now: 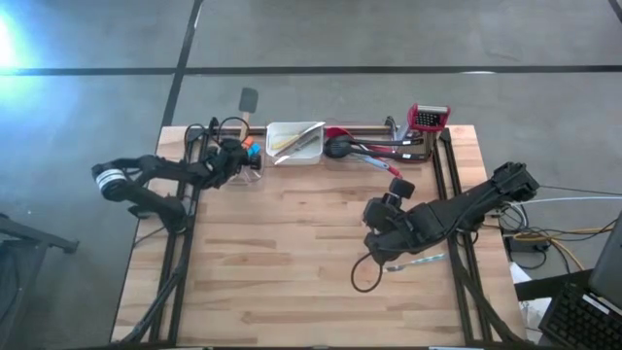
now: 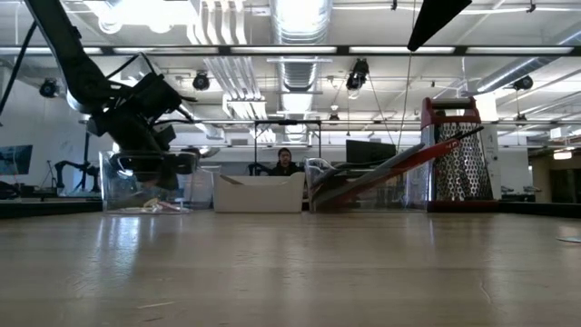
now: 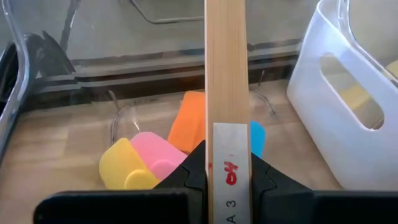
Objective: Pick & Place Kitchen Items
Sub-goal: Put the gray spatula into the left transparent bin
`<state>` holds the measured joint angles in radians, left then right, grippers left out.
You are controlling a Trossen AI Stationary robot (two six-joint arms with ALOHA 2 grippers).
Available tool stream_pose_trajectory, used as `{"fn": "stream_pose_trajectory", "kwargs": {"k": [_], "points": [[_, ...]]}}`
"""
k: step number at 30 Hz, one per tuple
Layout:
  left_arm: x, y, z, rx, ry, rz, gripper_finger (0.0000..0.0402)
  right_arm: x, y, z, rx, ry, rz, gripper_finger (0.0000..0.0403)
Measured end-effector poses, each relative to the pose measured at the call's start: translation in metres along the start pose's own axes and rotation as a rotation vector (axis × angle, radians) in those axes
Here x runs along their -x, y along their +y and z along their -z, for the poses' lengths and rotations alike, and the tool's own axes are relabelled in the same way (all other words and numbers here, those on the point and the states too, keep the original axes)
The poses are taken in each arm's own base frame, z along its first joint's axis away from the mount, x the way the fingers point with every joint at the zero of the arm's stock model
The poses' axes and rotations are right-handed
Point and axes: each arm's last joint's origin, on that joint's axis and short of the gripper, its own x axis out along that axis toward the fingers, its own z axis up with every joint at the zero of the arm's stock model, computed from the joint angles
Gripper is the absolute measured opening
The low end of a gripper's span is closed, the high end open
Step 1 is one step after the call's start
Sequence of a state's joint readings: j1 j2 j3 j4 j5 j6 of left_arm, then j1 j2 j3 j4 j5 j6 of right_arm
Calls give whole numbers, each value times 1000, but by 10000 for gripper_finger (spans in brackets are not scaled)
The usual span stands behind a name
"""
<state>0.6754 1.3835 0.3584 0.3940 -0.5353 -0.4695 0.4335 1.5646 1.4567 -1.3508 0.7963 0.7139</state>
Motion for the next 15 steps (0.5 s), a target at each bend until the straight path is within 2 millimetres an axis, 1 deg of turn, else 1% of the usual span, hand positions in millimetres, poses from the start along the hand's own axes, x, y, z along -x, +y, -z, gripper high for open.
{"fn": "stream_pose_trajectory", "kwargs": {"k": [2, 6, 8, 11, 15], "points": [[0, -1, -1, 4, 0, 3, 49, 0, 0, 0, 1, 0, 0, 121], [0, -2, -3, 9, 1, 11, 102, 0, 0, 0, 1, 1, 0, 127], [-1, -2, -3, 8, 2, 14, 121, 0, 0, 0, 1, 1, 0, 129], [-1, -2, -3, 4, 4, 14, 137, 0, 0, 0, 1, 1, 0, 130], [0, -2, -3, 3, 3, 15, 144, 0, 0, 0, 2, 2, -1, 124]]}}
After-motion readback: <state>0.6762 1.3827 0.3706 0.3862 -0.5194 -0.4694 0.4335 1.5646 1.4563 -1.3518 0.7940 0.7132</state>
